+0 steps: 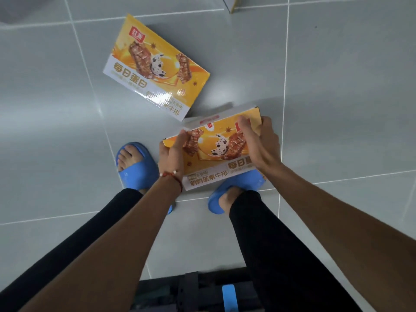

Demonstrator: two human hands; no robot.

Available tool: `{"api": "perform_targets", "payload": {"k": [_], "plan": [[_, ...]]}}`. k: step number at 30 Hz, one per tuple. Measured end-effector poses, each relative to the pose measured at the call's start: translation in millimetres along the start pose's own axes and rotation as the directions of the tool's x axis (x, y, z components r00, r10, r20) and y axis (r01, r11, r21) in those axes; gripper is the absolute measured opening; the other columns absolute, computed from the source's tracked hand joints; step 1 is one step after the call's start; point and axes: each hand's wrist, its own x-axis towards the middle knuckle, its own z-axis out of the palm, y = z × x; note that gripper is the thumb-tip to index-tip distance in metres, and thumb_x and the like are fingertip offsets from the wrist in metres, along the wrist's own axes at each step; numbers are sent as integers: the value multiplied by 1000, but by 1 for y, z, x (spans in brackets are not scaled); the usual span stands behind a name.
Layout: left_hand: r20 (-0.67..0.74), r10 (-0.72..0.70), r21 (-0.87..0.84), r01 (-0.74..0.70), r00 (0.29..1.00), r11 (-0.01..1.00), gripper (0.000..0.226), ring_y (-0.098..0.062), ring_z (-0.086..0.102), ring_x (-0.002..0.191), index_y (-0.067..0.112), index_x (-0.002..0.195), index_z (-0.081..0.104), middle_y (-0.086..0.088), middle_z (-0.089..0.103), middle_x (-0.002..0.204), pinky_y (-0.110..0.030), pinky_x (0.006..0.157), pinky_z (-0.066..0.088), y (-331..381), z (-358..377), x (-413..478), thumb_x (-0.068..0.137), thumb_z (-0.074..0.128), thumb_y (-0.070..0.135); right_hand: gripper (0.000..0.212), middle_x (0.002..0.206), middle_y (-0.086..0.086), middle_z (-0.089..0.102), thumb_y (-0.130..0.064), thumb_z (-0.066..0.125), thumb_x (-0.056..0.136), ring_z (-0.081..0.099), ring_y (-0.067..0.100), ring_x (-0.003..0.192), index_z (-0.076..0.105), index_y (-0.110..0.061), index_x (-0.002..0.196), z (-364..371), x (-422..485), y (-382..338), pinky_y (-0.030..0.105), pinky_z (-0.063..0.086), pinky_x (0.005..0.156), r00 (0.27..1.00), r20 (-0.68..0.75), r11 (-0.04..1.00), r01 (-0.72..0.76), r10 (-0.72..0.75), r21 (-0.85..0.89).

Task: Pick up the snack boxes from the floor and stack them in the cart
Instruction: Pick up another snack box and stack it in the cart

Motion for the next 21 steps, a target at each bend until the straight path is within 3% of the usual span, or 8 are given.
{"api": "perform_targets", "payload": {"k": [2,3,4,6,8,10,17,21], "plan": [[31,59,37,-60,998,998,56,-9,59,101,25,127,55,9,57,124,-11,100,43,9,-15,-29,85,69,58,49,94,-18,59,-70,52,97,64,17,92,47,-26,118,-10,-32,-13,36,48,85,1000,-17,1000,-16,16,11],[36,105,54,-106,994,993,59,-1,45,95,13,142,46,10,42,125,7,82,32,14,-25,-48,96,64,46,52,94,-17,59,-72,51,96,64,17,90,47,-25,119,-15,-50,-21,37,50,85,999,-25,1000,-20,21,19],[56,142,86,-146,988,985,62,2,38,98,5,150,35,5,36,124,9,70,26,29,-34,-82,101,57,38,55,95,-14,62,-74,51,95,66,17,90,46,-25,118,-21,-67,-28,39,53,85,999,-32,999,-25,25,29],[62,165,116,-171,984,978,71,-2,36,120,11,152,36,9,36,129,4,77,17,34,-54,-94,96,60,49,55,98,-9,66,-75,51,94,70,19,90,44,-26,117,-32,-105,-44,45,58,88,998,-42,998,-40,42,57],[29,189,137,-192,981,972,86,-15,49,131,31,132,57,11,52,139,-21,117,24,40,-75,-117,64,72,81,53,98,-8,66,-72,53,95,70,20,90,43,-24,117,-43,-142,-59,47,59,90,996,-61,993,-59,66,105],[43,189,130,-193,981,972,81,-26,63,119,38,116,60,2,67,127,-49,106,48,37,-104,-132,51,75,84,55,99,-8,64,-72,54,95,69,20,91,43,-22,117,-53,-182,-78,47,59,90,993,-76,987,-75,86,143],[145,270,45,-279,952,959,52,-22,72,102,40,111,53,2,74,111,-47,94,56,59,-185,-260,69,75,62,51,103,-7,66,-67,58,95,65,4,89,44,-21,115,-90,-298,-136,25,50,71,991,-91,952,-66,97,299],[136,328,-76,-320,935,944,41,-18,74,93,26,117,47,1,74,104,-37,85,56,73,-225,-319,89,72,42,58,108,-2,72,-70,70,83,73,15,98,48,-23,109,-109,-353,-173,38,60,87,992,-102,924,-25,69,382]]}}
